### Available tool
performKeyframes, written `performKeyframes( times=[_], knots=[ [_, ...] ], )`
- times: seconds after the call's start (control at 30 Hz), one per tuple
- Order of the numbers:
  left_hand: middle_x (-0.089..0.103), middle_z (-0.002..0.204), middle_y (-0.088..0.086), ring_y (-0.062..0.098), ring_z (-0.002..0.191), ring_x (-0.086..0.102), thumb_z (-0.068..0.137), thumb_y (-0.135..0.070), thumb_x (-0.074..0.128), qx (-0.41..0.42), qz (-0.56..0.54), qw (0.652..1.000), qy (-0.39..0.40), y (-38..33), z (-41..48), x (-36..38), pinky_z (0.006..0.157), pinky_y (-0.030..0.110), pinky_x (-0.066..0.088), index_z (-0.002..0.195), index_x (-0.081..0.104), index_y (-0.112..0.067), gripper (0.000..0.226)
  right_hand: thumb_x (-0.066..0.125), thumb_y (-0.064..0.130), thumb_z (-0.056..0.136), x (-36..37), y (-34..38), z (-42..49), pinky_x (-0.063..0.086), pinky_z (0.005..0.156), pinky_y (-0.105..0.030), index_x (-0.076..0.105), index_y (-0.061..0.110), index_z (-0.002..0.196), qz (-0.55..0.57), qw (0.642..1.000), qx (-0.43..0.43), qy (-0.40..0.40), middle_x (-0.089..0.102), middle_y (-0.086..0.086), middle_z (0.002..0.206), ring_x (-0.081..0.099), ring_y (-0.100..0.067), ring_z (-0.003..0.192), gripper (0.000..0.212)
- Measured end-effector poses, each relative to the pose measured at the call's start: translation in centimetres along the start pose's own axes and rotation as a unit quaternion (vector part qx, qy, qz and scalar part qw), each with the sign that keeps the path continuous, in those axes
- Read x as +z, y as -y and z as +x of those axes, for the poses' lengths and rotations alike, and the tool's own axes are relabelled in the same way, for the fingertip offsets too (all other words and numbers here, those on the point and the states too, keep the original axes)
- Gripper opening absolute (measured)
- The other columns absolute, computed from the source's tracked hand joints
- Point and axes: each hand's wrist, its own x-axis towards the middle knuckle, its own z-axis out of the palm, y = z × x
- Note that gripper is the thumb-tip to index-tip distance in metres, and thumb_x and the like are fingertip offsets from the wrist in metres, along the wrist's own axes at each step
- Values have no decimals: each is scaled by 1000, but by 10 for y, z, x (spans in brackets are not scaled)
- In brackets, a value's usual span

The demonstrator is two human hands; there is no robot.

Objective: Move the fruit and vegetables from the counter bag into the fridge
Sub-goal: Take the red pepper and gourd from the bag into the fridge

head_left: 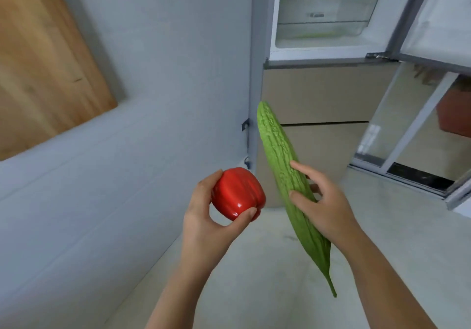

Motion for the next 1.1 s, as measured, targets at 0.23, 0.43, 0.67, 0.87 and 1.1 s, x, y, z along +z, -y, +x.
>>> performKeyframes(
  times=[0.23, 0.43, 0.67, 0.87, 1.1],
  knots=[
    [43, 115, -40, -11, 108, 45, 55, -54, 75, 60, -17, 997, 36, -8, 94, 88, 82, 1, 37, 115, 41, -49, 69, 61, 17, 83, -53, -39, 91, 40, 63, 1, 45, 41, 127, -32, 998, -12, -56, 50, 7, 110, 44, 22, 89, 53],
    [48, 118, -26, -8, 109, 46, 56, -58, 71, 89, -31, 994, 61, -34, 179, 177, 81, 1, 38, 118, 42, -44, 70, 62, 15, 82, -133, -60, 172, 41, 63, -2, 44, 44, 124, -44, 995, -43, -81, 47, 17, 107, 44, 20, 90, 53],
    [47, 120, -23, -6, 111, 45, 58, -60, 69, 126, -14, 988, 92, -47, 262, 252, 82, 2, 37, 122, 41, -41, 73, 63, 17, 81, -199, -78, 261, 46, 75, -20, 46, 41, 125, -33, 992, -45, -111, 47, 22, 109, 48, 3, 97, 52],
    [46, 118, -27, -8, 108, 45, 56, -60, 69, 137, -18, 988, 73, -35, 333, 296, 80, 2, 38, 119, 41, -45, 70, 63, 18, 80, -221, -94, 333, 43, 72, -12, 45, 47, 120, -53, 992, -54, -104, 43, 30, 105, 48, 9, 92, 53],
    [44, 120, -25, -8, 111, 43, 58, -58, 68, 183, -7, 982, 52, -14, 437, 336, 86, 3, 37, 125, 39, -39, 76, 64, 16, 79, -238, -106, 437, 40, 71, -5, 48, 47, 118, -79, 988, -63, -113, 50, 22, 109, 48, 12, 89, 52]
  ],
)
